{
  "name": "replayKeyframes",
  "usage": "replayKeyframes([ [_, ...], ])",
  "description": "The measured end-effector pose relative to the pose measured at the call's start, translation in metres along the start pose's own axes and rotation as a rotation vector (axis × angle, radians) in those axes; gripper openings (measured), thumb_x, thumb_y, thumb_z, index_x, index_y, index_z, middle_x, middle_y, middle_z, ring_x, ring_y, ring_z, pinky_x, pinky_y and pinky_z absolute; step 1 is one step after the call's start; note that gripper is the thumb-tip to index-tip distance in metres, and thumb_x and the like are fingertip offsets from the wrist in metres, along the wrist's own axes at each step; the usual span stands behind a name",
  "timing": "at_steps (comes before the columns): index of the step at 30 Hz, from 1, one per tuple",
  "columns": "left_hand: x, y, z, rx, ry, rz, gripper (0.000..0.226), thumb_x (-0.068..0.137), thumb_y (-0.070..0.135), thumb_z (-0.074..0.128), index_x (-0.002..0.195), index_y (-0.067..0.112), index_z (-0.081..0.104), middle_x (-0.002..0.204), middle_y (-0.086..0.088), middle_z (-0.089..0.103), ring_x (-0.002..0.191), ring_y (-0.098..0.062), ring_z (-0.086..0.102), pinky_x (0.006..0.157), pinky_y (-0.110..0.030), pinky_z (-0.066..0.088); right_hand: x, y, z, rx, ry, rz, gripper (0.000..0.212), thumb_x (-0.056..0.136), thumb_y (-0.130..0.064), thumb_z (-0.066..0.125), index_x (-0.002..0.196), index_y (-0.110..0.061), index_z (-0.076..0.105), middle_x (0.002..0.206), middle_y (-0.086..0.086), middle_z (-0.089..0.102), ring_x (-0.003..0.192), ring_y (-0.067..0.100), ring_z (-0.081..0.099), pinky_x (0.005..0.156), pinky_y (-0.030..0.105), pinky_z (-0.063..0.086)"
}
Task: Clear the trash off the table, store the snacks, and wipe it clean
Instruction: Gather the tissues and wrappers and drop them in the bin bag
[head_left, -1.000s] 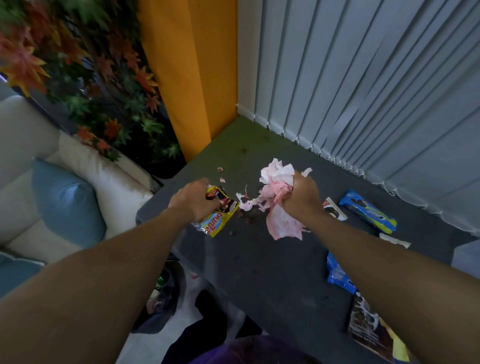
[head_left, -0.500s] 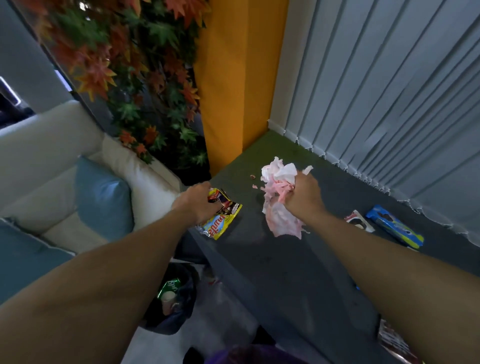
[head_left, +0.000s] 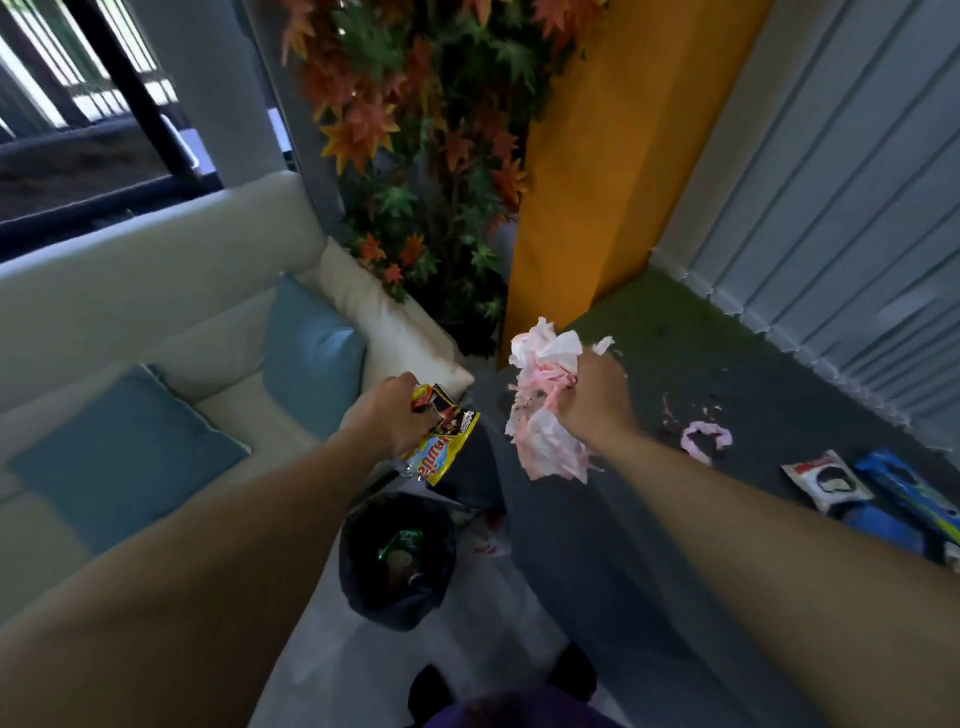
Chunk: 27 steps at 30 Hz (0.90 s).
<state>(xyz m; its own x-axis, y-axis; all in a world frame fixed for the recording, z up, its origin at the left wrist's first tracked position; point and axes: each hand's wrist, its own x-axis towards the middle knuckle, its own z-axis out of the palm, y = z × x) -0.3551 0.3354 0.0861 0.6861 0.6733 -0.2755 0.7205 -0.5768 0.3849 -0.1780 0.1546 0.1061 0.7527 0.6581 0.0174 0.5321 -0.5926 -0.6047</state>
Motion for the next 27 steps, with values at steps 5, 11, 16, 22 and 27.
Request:
replayKeyframes([
  [5,-0.015,-0.055,0.006,-0.026,0.024,-0.089,0.032,0.086,0.045,0.061,0.100,0.017,0.056,0.100,-0.005,0.064,0.088,-0.027,0.060,0.078,-0.042,0.054,-0.004,-0.029,0.045,-0.036,-0.072,-0.062,0.021,0.083,-0.002,0.060,0.096,-0.018,0.064,0.091,0.003,0.060,0.090,0.023,0.059,0.074,0.031,0.048],
  [11,-0.021,-0.106,0.028,-0.085,0.021,-0.187,0.029,0.090,0.036,0.060,0.104,0.011,0.054,0.107,-0.013,0.061,0.096,-0.032,0.059,0.078,-0.039,0.049,-0.010,-0.043,0.101,-0.067,-0.143,-0.122,0.019,0.079,-0.007,0.063,0.095,-0.017,0.068,0.081,-0.004,0.059,0.085,0.023,0.061,0.064,0.020,0.047],
  [16,-0.019,-0.138,0.056,-0.135,0.006,-0.289,0.026,0.092,0.036,0.057,0.097,0.012,0.046,0.101,-0.011,0.055,0.093,-0.031,0.058,0.072,-0.039,0.046,-0.013,-0.044,0.147,-0.066,-0.197,-0.151,0.025,0.075,0.000,0.061,0.095,-0.013,0.070,0.083,-0.006,0.055,0.079,0.015,0.053,0.056,0.001,0.032],
  [22,0.000,-0.174,0.111,-0.207,-0.052,-0.439,0.036,0.091,0.040,0.057,0.110,0.010,0.051,0.113,-0.016,0.060,0.105,-0.038,0.060,0.084,-0.043,0.050,-0.008,-0.014,0.226,-0.072,-0.340,-0.077,0.032,0.076,-0.018,0.064,0.107,-0.025,0.066,0.099,0.001,0.066,0.088,0.017,0.062,0.073,0.017,0.043],
  [27,0.021,-0.207,0.174,-0.259,-0.084,-0.498,0.038,0.092,0.037,0.057,0.117,0.009,0.051,0.119,-0.016,0.060,0.110,-0.036,0.058,0.083,-0.040,0.045,-0.007,0.018,0.300,-0.042,-0.414,-0.011,0.050,0.065,-0.041,0.039,0.106,-0.027,0.064,0.098,0.000,0.064,0.087,0.016,0.062,0.074,0.024,0.048],
])
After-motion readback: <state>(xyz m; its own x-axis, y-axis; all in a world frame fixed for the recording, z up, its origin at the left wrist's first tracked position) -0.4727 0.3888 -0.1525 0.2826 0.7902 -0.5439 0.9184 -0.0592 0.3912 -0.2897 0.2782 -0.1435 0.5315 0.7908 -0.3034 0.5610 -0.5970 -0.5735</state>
